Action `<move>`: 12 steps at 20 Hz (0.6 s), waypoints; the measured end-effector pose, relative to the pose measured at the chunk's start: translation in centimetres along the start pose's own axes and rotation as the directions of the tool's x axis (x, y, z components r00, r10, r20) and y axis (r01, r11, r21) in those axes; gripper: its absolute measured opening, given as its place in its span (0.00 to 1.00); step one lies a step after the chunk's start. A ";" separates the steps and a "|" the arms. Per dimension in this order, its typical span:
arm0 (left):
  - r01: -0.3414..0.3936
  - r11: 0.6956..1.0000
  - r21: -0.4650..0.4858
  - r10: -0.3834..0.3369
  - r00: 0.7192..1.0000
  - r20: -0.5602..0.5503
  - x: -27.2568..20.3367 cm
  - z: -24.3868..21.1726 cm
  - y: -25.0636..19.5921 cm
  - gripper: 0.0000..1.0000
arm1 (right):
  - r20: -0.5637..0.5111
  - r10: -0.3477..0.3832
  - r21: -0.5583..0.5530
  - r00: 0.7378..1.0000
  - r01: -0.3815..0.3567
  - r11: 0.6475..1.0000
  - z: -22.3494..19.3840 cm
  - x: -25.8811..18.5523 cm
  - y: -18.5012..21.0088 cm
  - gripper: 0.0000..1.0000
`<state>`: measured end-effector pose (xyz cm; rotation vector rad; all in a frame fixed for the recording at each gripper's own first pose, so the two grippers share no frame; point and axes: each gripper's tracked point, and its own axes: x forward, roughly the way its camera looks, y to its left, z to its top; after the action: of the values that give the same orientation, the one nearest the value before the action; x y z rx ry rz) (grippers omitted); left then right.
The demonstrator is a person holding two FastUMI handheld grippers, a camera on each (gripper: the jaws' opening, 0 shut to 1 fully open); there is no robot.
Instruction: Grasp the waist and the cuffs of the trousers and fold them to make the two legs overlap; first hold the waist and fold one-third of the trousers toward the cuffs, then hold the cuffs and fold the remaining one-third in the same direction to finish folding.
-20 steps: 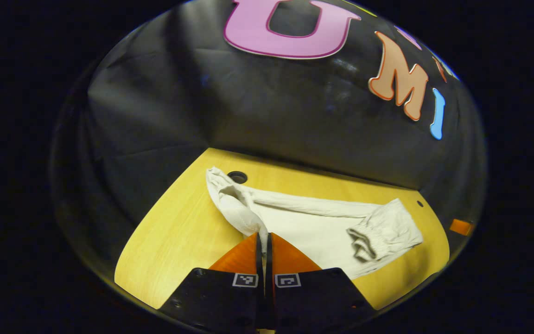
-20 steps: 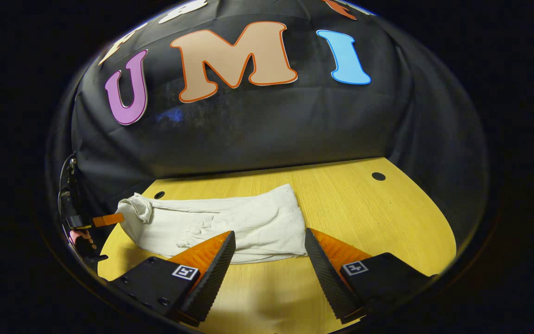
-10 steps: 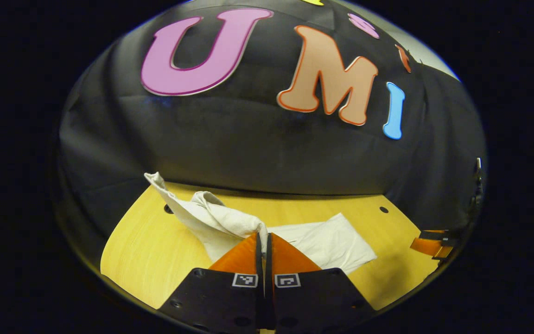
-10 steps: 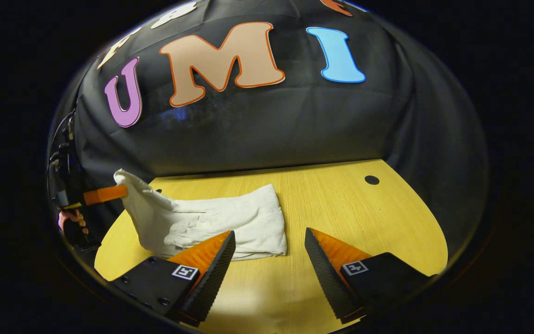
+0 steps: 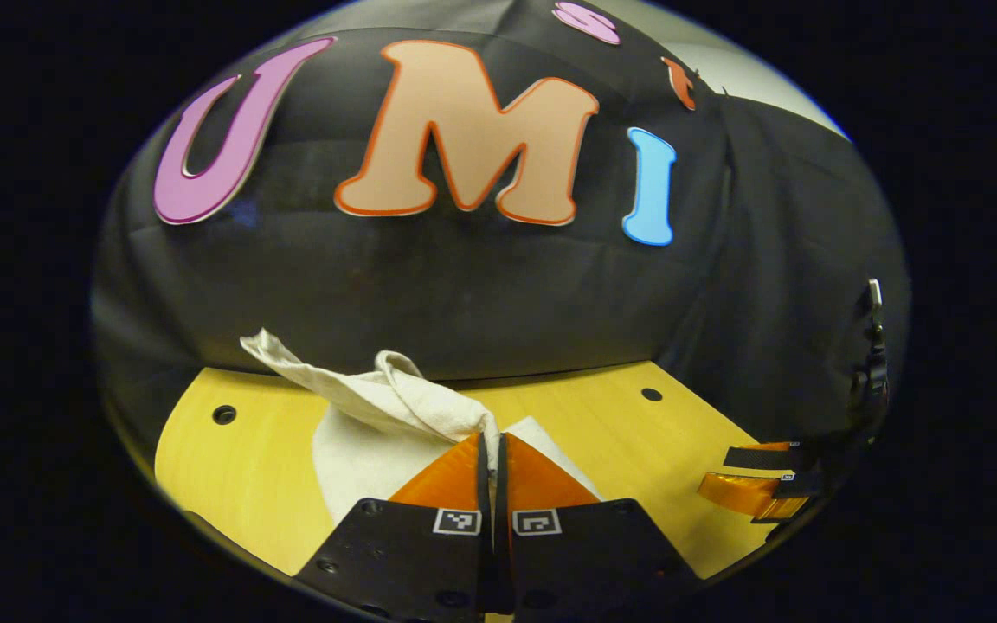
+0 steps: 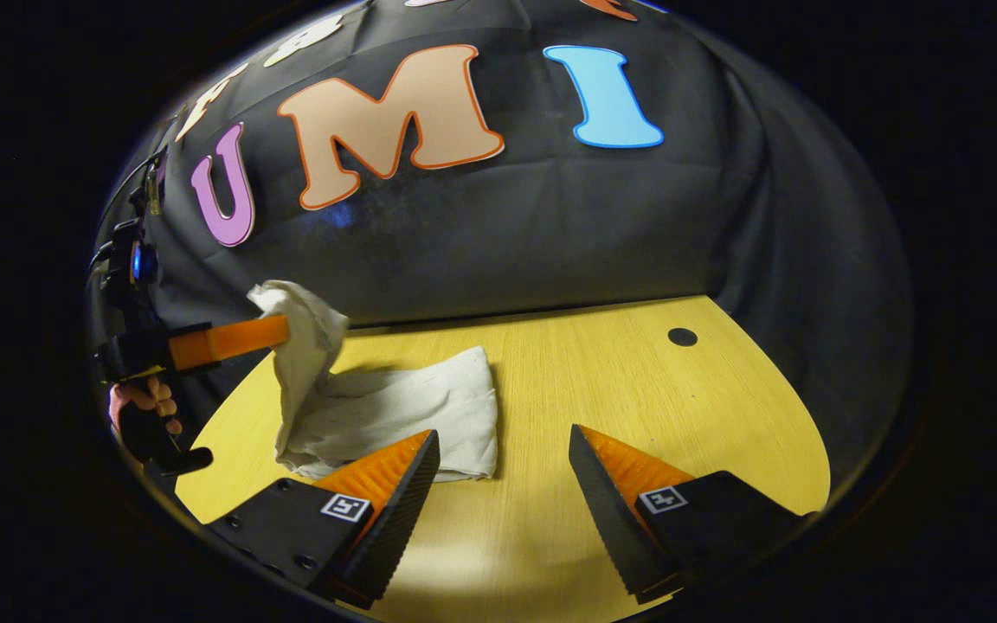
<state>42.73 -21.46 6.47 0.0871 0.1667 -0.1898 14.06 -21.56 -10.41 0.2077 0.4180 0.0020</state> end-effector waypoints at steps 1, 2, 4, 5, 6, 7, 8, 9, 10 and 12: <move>0.022 1.000 0.012 -0.022 1.000 -0.009 0.8 -0.4 -1.4 0.00 | 0.000 -0.004 -0.002 1.000 0.004 1.000 0.0 -0.2 -0.6 0.97; 0.040 0.999 0.024 -0.039 0.999 -0.034 1.4 -1.2 -2.4 0.00 | 0.001 -0.011 -0.008 1.000 0.011 1.000 0.0 -0.4 -1.2 0.97; 0.064 0.997 0.052 -0.061 0.995 -0.075 2.5 -3.2 -4.0 0.00 | 0.004 -0.028 -0.020 1.000 0.028 0.999 0.2 -0.9 -2.5 0.92; 0.076 0.995 0.062 -0.070 0.993 -0.093 3.3 -4.1 -4.7 0.01 | 0.006 -0.037 -0.022 0.999 0.037 0.999 0.1 -1.1 -3.1 0.97; 0.083 0.994 0.069 -0.075 0.991 -0.115 3.5 -5.3 -5.4 0.00 | 0.007 -0.044 -0.022 0.999 0.044 0.999 0.2 -1.3 -3.6 0.92; 0.093 0.993 0.071 -0.084 0.988 -0.131 3.8 -6.2 -6.1 0.01 | 0.006 -0.051 -0.021 0.999 0.051 0.998 0.1 -1.6 -4.1 0.97; 0.103 0.992 0.069 -0.092 0.985 -0.146 4.0 -7.2 -6.4 0.08 | 0.006 -0.057 -0.021 0.998 0.057 0.998 0.1 -1.7 -4.5 0.97; 0.109 0.992 0.061 -0.099 0.984 -0.151 4.0 -7.7 -6.6 0.10 | 0.007 -0.062 -0.023 0.998 0.062 0.998 0.0 -1.8 -4.7 0.97; 0.131 0.990 0.044 -0.123 0.981 -0.151 4.1 -8.2 -7.2 0.25 | 0.009 -0.065 -0.024 0.998 0.066 0.998 0.1 -2.0 -4.9 0.92; 0.170 0.985 0.013 -0.167 0.976 -0.142 3.5 -8.2 -8.1 0.64 | 0.015 -0.061 -0.022 0.998 0.061 0.998 0.4 -2.1 -4.7 0.97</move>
<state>43.29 -29.21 -2.79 0.1110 0.3125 -0.3554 12.08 -26.36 -10.20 0.1731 0.4094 -0.0549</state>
